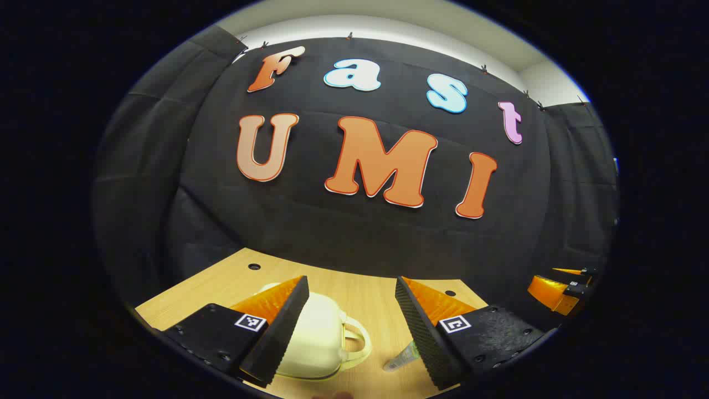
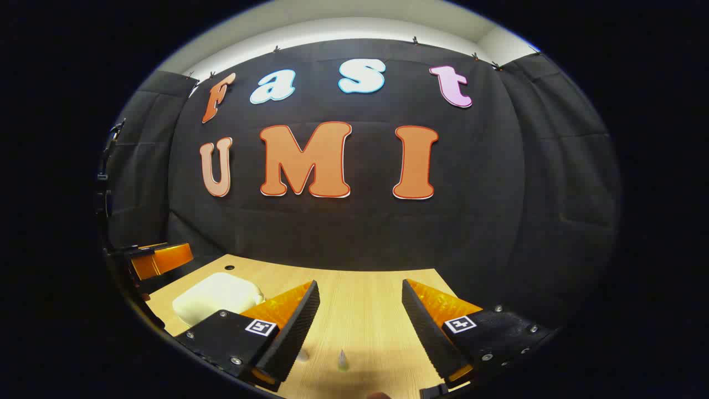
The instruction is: First open the suitcase, pack the skin care products into it, and then close the suitcase.
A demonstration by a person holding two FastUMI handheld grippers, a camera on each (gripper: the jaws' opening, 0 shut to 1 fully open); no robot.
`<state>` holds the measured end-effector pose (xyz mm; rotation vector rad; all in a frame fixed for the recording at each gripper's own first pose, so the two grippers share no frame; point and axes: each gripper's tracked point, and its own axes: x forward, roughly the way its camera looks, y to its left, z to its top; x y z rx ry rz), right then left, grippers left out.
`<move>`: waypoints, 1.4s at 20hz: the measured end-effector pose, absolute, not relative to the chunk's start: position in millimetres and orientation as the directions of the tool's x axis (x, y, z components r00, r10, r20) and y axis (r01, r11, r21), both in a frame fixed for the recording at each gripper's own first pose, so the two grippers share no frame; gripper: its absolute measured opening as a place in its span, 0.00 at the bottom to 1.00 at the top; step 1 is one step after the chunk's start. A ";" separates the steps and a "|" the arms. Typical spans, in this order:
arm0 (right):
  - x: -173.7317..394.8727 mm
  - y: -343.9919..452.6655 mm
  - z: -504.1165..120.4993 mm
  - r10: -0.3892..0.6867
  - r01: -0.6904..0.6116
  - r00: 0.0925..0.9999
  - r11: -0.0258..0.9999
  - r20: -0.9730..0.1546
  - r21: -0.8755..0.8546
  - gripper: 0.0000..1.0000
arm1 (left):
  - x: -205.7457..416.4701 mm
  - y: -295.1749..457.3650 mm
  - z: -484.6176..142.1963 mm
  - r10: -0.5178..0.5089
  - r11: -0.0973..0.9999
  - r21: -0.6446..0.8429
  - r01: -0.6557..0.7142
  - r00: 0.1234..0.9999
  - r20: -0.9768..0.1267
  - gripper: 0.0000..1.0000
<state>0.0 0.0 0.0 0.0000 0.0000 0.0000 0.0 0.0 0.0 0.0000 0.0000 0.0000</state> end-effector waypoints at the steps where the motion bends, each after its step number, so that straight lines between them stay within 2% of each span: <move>1: -2.4 0.3 -0.5 -0.001 0.001 1.000 1.000 -0.004 0.005 0.95 | -1.0 -1.6 3.1 -0.004 1.000 0.007 0.004 1.000 0.008 0.97; 10: -8.8 -1.3 -0.8 -0.016 0.016 1.000 1.000 0.000 -0.007 0.95 | -4.7 -20.6 2.9 -0.069 0.995 0.070 0.068 0.998 0.013 0.98; 20: -3.8 -3.9 -4.1 -0.015 0.015 1.000 1.000 -0.016 0.007 0.95 | -2.4 -25.9 -3.5 -0.076 0.991 0.113 0.075 0.997 0.001 0.97; 25: -3.3 -2.1 -20.5 -0.004 0.004 0.998 1.000 -0.057 0.008 0.95 | 3.3 -22.1 -29.8 -0.045 0.972 0.229 0.054 0.998 -0.043 0.97; 28: -3.6 -10.0 -29.7 -0.019 0.020 0.996 1.000 -0.086 0.016 0.95 | 9.9 -13.7 -59.5 0.000 0.933 0.360 0.023 0.998 -0.063 0.96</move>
